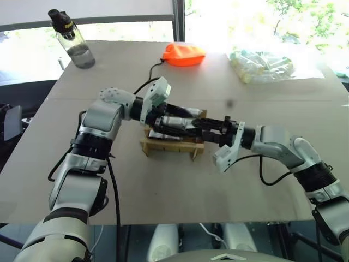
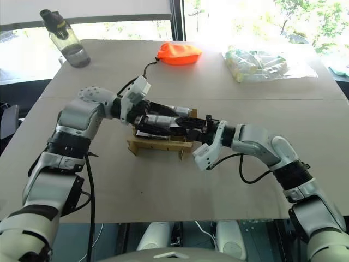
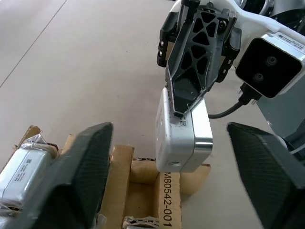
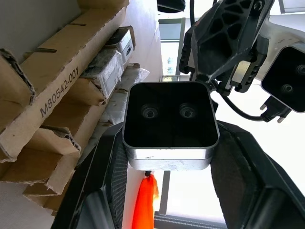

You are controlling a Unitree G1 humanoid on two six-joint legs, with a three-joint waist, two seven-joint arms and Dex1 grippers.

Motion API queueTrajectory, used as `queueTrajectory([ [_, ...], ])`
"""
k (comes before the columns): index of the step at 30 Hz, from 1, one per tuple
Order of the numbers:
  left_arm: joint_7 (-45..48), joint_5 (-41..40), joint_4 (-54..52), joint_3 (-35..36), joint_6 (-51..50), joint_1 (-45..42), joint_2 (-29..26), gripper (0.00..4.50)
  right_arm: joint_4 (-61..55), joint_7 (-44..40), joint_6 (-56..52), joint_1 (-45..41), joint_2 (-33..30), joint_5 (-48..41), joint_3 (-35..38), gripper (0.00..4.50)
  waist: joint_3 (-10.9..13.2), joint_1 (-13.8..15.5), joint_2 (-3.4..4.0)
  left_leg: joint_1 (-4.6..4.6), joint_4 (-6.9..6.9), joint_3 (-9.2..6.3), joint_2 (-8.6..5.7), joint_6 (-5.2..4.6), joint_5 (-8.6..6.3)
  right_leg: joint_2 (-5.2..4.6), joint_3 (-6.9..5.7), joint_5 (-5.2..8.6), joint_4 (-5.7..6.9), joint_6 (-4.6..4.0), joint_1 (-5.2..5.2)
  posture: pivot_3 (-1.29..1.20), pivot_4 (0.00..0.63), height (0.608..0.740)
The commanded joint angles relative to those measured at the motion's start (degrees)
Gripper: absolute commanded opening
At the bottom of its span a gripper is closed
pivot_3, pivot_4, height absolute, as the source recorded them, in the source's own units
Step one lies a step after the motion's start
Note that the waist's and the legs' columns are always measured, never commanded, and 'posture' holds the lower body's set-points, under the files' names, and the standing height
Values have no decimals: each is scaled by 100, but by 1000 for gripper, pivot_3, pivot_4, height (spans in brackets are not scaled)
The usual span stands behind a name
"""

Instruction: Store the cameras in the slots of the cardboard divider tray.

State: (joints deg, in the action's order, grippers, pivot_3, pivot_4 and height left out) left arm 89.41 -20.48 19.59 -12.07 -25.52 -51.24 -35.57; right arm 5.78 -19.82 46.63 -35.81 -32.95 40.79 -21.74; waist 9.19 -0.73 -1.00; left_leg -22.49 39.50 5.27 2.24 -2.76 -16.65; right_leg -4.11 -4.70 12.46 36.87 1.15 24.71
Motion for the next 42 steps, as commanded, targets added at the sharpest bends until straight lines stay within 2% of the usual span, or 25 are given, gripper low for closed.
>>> queueTrajectory([
  [1, 133, -67, -340, -26, -117, 41, -10, 2157, -13, 191, 112, -117, 18, -19, 56, 1899, 0, 1, 0, 0, 0, 0, 0, 0, 0, 0, 1, 0, 0, 0, 0, 0, 150, 726],
  [3, 120, -74, -416, -20, -172, 79, 14, 984, 27, 201, 140, -96, 7, -32, 43, 1899, 0, 1, 0, 0, 0, 0, 0, 0, 0, -1, 1, 0, -1, 0, 0, 0, 150, 726],
  [4, 108, -77, -438, -12, -191, 88, 25, 774, 43, 171, 139, -78, 0, -64, 32, 1899, 0, 1, 0, 0, 0, -1, 0, 0, 0, -1, 1, 0, -1, 0, 0, 0, 150, 726],
  [6, 89, -65, -443, -8, -199, 84, 47, 717, 63, 62, 80, -33, -12, -160, 15, 1899, 0, 1, 0, 0, 0, -2, 0, 0, 0, -1, 0, 0, 0, 0, 0, 0, 150, 726],
  [11, 117, -40, -409, 40, -139, 88, 49, 717, 93, 13, 88, 157, -27, -428, 44, 4326, 0, 3, 0, 0, 1, -1, 0, 0, 0, -1, 1, 0, 0, 0, -1, 0, 150, 726],
  [14, 262, -61, -220, 73, 103, 19, -38, 717, -1, -14, -88, 427, -45, -827, 215, 4377, 0, 7, 0, 0, 1, -1, 0, 0, 0, -1, 0, 0, 0, 0, -1, 0, 150, 726],
  [16, 308, -82, -15, 141, 238, -77, -88, 717, -337, -298, -606, 811, -24, -1528, 373, 4377, 0, 6, 0, 0, 0, -2, 1, 0, 0, -1, -1, 0, 0, 0, -1, 0, 150, 726],
  [24, 288, 263, 711, 153, 1176, -234, 25, 717, -1760, -1835, -2879, 3104, -354, -5589, 875, 4377, -2, 86, -4, 1, 7, -19, -2, -1, 0, -5, -8, -1, -4, 0, -13, 0, 150, 726],
  [30, 159, 708, 1117, 29, 1967, -265, 243, 717, -2648, -2750, -4279, 4239, -442, -8136, 1568, 4377, -4, 148, -6, 11, 17, -50, -1, -5, -1, 4, -9, -1, 3, -1, -25, 0, 150, 726],
  [35, 224, 989, 1447, -23, 2440, -278, 266, 717, -2608, -3780, -4085, 4761, -169, -8776, 2016, 4377, -6, 157, -9, 8, 16, -51, -7, -9, -4, 5, -11, -2, -2, -2, -25, 0, 150, 726],
  [42, 242, 1073, 1677, -17, 2694, -298, 360, 717, -2370, -4435, -3985, 4968, 87, -8597, 2322, 4377, -9, 157, -12, 8, 18, -58, -5, -10, -4, 4, -14, -1, 0, -1, -26, 0, 150, 726],
])
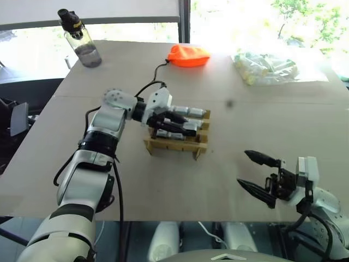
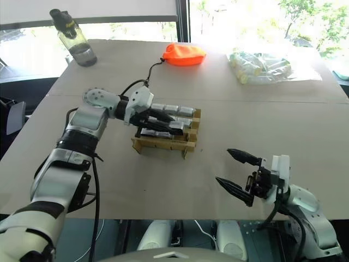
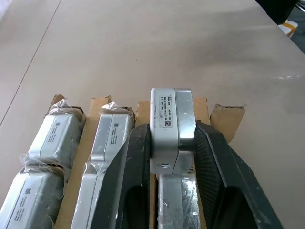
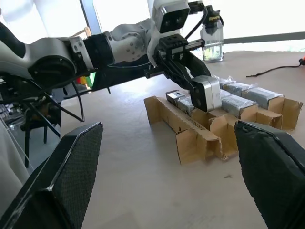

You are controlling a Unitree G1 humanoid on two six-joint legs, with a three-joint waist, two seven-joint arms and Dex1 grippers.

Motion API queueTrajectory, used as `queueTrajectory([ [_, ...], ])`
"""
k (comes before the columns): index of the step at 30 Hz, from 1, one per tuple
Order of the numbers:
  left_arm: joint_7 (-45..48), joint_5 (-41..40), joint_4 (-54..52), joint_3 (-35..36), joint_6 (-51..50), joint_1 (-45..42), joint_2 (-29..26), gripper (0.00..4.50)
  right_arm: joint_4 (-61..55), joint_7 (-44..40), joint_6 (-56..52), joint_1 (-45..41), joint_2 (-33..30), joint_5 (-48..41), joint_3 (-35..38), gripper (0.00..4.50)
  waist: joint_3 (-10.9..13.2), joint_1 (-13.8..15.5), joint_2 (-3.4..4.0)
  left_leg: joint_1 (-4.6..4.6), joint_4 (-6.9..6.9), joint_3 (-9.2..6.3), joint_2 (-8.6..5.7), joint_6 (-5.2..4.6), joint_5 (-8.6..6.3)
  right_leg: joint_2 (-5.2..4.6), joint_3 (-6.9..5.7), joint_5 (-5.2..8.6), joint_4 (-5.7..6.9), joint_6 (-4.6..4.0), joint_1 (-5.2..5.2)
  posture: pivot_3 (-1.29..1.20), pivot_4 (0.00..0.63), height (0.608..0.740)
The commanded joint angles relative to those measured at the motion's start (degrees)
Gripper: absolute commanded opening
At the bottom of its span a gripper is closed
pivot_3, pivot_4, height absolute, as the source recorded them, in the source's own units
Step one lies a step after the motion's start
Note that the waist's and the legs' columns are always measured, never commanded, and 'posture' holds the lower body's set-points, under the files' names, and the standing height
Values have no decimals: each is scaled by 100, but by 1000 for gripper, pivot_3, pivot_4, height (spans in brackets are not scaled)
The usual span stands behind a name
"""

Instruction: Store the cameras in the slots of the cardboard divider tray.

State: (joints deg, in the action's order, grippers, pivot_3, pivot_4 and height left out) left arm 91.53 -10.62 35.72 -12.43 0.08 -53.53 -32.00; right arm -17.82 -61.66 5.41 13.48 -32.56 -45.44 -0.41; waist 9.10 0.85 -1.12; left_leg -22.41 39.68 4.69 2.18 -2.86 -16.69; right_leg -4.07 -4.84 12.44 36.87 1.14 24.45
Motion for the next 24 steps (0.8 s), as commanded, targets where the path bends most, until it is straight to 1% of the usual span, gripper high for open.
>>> queueTrajectory([
  [1, 42, 95, 75, 17, 156, -65, 3, 717, -1, -296, 119, 47, 66, 55, 207, 4377, 0, -1, 0, 0, 0, 0, 0, 0, 0, 0, 0, 0, 0, 0, 0, 0, 150, 726],
  [8, 54, 176, 217, 19, 300, -62, 63, 717, 83, -492, 184, 30, 307, 251, 317, 4377, 0, -6, 0, 1, 0, 0, -1, 0, 0, 1, 0, 0, 1, 0, 0, 0, 150, 726],
  [16, 97, 189, 64, -87, 251, 130, 131, 717, 96, -509, 219, 11, 518, 337, 348, 4377, 0, -5, 1, 0, 0, 1, 0, 1, 0, 1, 0, 0, 1, 0, 0, 0, 150, 726],
  [24, 25, 281, -22, -109, -54, 184, 100, 717, 105, -582, 204, 1, 635, 365, 424, 4377, 0, -8, 1, 0, 0, 0, 0, 1, 0, 1, 0, 0, 1, 0, 1, 0, 150, 726],
])
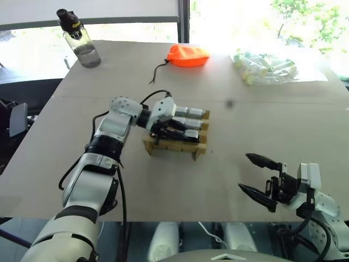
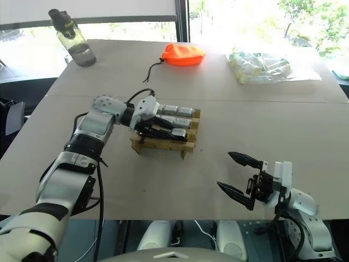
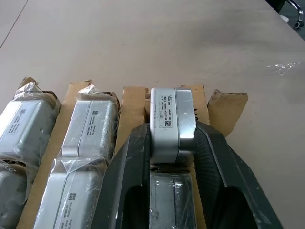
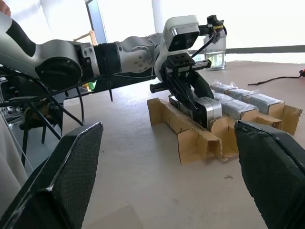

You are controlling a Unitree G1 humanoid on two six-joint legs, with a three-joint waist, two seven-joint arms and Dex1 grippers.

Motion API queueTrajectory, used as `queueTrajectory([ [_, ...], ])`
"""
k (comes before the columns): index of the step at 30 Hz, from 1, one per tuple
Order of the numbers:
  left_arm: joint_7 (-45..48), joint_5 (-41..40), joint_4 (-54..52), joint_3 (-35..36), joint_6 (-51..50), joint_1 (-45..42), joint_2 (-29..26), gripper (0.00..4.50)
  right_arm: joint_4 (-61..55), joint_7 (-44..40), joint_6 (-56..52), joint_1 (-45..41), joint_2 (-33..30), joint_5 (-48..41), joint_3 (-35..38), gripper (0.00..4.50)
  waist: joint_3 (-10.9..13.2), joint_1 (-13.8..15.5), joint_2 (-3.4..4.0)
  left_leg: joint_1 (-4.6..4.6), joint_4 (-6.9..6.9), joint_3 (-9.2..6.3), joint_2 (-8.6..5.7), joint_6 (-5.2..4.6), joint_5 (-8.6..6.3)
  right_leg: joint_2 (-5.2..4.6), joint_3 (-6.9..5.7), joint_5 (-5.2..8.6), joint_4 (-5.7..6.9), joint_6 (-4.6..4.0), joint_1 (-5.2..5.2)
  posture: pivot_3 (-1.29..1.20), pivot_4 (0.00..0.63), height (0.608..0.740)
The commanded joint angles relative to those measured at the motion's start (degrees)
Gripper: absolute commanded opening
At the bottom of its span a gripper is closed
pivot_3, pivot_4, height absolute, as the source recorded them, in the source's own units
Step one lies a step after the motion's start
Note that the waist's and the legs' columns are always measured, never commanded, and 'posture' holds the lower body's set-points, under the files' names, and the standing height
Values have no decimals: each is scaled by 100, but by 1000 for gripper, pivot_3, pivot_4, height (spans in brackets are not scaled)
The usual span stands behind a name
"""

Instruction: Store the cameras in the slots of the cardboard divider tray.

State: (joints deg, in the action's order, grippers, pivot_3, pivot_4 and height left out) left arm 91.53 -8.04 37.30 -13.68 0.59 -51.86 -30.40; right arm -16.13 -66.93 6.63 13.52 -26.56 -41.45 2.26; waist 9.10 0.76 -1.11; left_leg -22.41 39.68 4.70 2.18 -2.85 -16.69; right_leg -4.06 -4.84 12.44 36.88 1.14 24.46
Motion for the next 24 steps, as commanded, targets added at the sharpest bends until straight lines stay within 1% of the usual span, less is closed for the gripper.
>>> queueTrajectory([
  [1, -5, 22, -184, 30, -139, 13, -61, 1738, -65, -58, 82, -4, 43, -29, 161, 4377, 0, 1, 0, 0, 0, 0, 1, 0, 0, 0, 0, 0, 0, 0, 0, 0, 150, 726],
  [2, -15, 21, -184, 38, -169, 2, -61, 1960, -60, -61, 78, -12, 48, -33, 171, 4377, 0, 2, 0, 0, 0, 0, 1, 0, 0, 0, 0, 0, 0, 0, 0, 0, 150, 726],
  [3, -19, -3, -195, 57, -226, -8, -53, 2282, -50, -71, 76, -20, 48, -35, 179, 4377, 0, 6, 0, 0, 0, 0, 0, 0, 0, 0, 0, 0, 0, 0, 0, 0, 150, 726],
  [5, -58, -96, -307, 136, -368, 20, -48, 3050, -11, -84, 57, -31, 47, -27, 182, 4377, 0, 7, 0, -1, 1, -1, 1, 0, 0, 0, -1, 0, 0, 0, 0, 0, 150, 726],
  [7, -84, -227, -500, 244, -541, 88, -87, 3929, 38, -85, -32, -22, -10, 18, 165, 4377, 0, 7, 0, -1, 1, -3, 1, 0, 0, -1, -2, 0, 1, 0, 0, 0, 150, 726],
  [8, -154, -451, -681, 443, -750, 149, -105, 4461, 89, -112, -35, -4, -17, 15, 184, 4377, 0, 7, 0, -1, 1, -4, 2, 0, 0, -1, -2, 0, 1, 0, 0, 0, 150, 726],
  [11, -587, -1252, -1147, 1277, -1641, 375, -208, 4461, 276, -175, 21, 59, -43, 55, 289, 4377, 0, 1, 0, -3, 1, -7, 7, 0, 0, -3, -2, 0, 1, 0, 0, 0, 150, 726],
  [13, -784, -1429, -1549, 1557, -1857, 703, -387, 4461, 366, -170, 63, 69, -31, 56, 388, 4377, 0, -25, 1, 0, 1, -5, 9, 0, 0, -3, 0, 0, 2, 0, 0, 0, 150, 726],
  [16, -1194, -1459, -2547, 1963, -2157, 1782, -915, 4461, 674, -297, 148, 31, -158, 160, 559, 4377, -3, -65, 7, 14, -5, 6, 11, 1, 0, -3, 13, 0, 8, 0, -1, 0, 150, 726],
  [19, -1708, -1654, -3511, 2564, -2337, 2900, -1196, 4461, 1081, -464, 195, -92, -322, 262, 725, 4377, -1, -112, 5, 56, -28, 17, 10, 1, 0, -12, 28, 1, 3, -1, -32, 0, 150, 726],
  [21, -2021, -1773, -3971, 3000, -2390, 3697, -1228, 4461, 1469, -657, 233, -276, -440, 245, 878, 4377, -1, -85, 3, 55, -25, 6, 12, 1, 0, -16, 31, 1, 0, -1, -40, 0, 150, 726],
  [24, -2350, -1797, -4435, 3483, -2008, 4743, -1055, 4461, 2172, -1042, 329, -678, -664, 301, 1063, 4377, -2, -66, 6, 73, -24, 1, 13, 1, 0, -21, 32, 2, -5, -3, -60, 0, 150, 726],
])
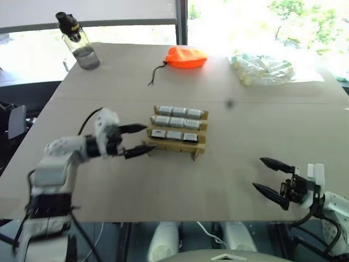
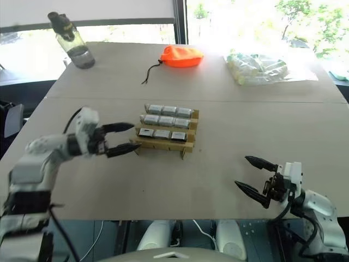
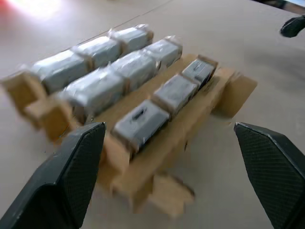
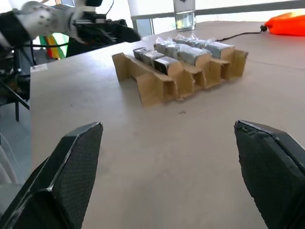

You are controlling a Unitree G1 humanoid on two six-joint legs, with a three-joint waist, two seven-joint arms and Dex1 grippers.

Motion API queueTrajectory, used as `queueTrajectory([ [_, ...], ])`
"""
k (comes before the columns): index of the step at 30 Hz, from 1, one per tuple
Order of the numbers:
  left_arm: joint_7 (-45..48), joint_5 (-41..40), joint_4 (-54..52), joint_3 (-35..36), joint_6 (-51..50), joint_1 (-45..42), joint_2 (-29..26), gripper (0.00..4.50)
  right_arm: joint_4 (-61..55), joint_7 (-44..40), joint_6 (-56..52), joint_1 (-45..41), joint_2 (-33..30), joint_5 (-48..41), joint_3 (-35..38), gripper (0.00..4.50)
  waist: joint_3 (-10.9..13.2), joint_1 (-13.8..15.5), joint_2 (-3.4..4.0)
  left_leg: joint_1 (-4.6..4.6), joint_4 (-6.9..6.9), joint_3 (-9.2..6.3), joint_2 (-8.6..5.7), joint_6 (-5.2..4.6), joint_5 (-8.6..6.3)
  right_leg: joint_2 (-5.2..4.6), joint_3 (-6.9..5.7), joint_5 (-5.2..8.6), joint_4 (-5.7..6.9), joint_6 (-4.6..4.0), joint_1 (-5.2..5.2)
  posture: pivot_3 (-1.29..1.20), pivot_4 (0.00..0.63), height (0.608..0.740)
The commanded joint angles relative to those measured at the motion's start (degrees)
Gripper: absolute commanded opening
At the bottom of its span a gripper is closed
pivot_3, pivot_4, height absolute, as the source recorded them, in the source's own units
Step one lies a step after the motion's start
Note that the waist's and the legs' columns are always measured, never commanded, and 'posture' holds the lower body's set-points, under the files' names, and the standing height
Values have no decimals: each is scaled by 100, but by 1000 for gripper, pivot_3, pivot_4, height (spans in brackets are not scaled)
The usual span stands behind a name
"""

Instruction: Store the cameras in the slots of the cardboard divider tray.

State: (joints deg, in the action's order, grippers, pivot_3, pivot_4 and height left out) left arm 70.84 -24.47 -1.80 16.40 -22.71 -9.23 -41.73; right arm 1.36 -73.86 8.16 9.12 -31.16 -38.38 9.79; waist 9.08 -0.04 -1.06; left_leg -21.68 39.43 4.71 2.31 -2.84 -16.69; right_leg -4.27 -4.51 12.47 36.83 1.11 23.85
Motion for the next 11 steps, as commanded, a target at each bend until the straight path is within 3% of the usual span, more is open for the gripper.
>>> queueTrajectory([
  [1, -361, -231, -637, 591, 404, 732, 181, 4461, 654, -438, 143, -407, -279, -6, 359, 4377, -1, 28, 1, 4, 0, -2, -1, 0, 0, -2, -2, 1, 0, -1, -5, 0, 150, 726],
  [5, -621, -215, -741, 736, 881, 1426, 521, 4461, 1542, -826, 193, -1085, -515, 106, 440, 4377, -4, 90, 4, 5, 0, -6, -3, 0, 0, -14, -10, 0, -1, -3, -8, 0, 150, 726],
  [11, -801, -257, -531, 687, 1234, 1760, 674, 4461, 2186, -1230, 122, -1706, -764, 385, 315, 4377, -5, 99, 6, -3, -2, -10, -8, -1, -1, -12, -20, -1, -2, -3, -8, 0, 150, 726],
])
